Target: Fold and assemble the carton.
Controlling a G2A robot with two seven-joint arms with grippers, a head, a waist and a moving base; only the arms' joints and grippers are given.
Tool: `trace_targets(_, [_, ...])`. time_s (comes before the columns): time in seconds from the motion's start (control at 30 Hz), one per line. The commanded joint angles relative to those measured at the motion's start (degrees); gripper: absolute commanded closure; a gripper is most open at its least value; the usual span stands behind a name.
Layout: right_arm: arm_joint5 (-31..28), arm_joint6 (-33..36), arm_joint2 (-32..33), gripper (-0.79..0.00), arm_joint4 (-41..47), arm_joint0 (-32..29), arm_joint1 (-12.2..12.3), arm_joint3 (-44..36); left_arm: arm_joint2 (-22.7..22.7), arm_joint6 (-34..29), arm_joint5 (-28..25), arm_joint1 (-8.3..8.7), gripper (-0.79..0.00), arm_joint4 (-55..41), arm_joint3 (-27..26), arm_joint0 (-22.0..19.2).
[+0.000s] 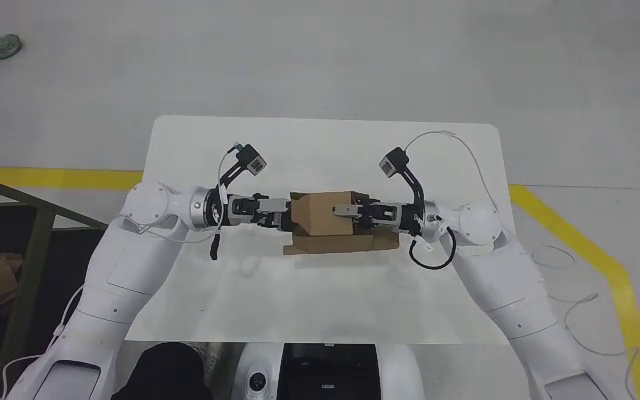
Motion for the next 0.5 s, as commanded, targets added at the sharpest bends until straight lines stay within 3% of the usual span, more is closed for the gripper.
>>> trace_targets(0.0, [-0.06,0.40,-0.15,0.000,0.61,-0.06,-0.04,-0.38,0.03,-0.04,-0.14,-0.01,-0.785,0.15,0.59,-0.25])
trace_targets(0.47, [-0.67,0.29,-2.47,0.000,0.64,1.01,-0.66,0.89,0.05,-0.18,-0.40,-0.05,-0.785,0.70,1.51,-2.28])
